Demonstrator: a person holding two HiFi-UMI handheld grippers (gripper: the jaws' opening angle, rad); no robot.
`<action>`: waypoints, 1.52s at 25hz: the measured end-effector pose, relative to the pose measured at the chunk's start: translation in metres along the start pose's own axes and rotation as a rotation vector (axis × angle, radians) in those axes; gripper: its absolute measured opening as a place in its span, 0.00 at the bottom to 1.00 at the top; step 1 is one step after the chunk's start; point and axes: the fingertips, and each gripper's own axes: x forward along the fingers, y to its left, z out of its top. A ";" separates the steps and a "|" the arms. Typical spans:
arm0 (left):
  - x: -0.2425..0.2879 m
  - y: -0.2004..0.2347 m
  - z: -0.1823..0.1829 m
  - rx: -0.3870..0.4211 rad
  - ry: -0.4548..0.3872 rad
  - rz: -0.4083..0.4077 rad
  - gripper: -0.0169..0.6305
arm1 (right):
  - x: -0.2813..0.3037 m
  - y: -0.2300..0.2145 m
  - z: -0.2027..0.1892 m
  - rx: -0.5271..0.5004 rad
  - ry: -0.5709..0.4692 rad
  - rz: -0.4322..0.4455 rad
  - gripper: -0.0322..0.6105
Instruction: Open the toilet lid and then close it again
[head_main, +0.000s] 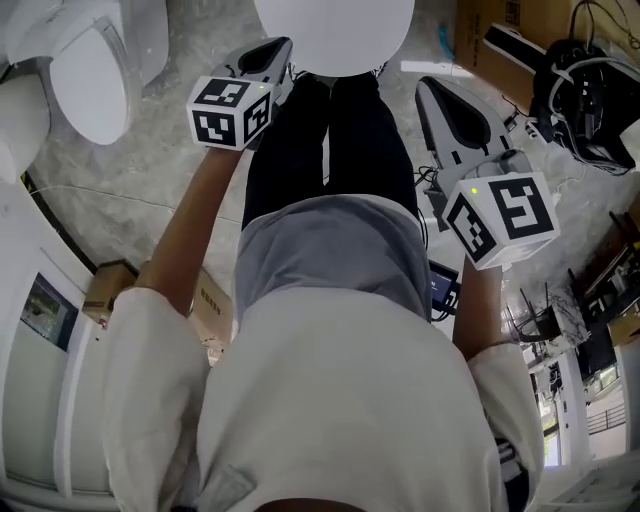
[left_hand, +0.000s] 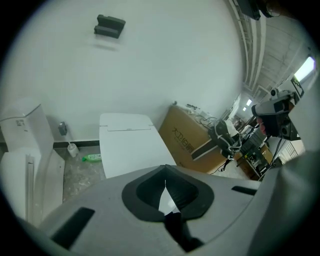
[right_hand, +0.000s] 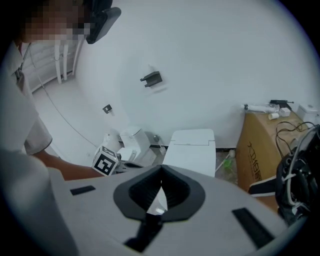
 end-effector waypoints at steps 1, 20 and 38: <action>-0.006 -0.004 0.004 -0.004 -0.009 -0.002 0.04 | -0.004 0.001 0.003 -0.002 -0.009 -0.004 0.07; -0.143 -0.076 0.129 0.038 -0.328 -0.033 0.04 | -0.068 0.045 0.068 -0.080 -0.182 -0.061 0.06; -0.235 -0.110 0.213 0.177 -0.608 -0.014 0.04 | -0.106 0.069 0.128 -0.156 -0.354 -0.093 0.06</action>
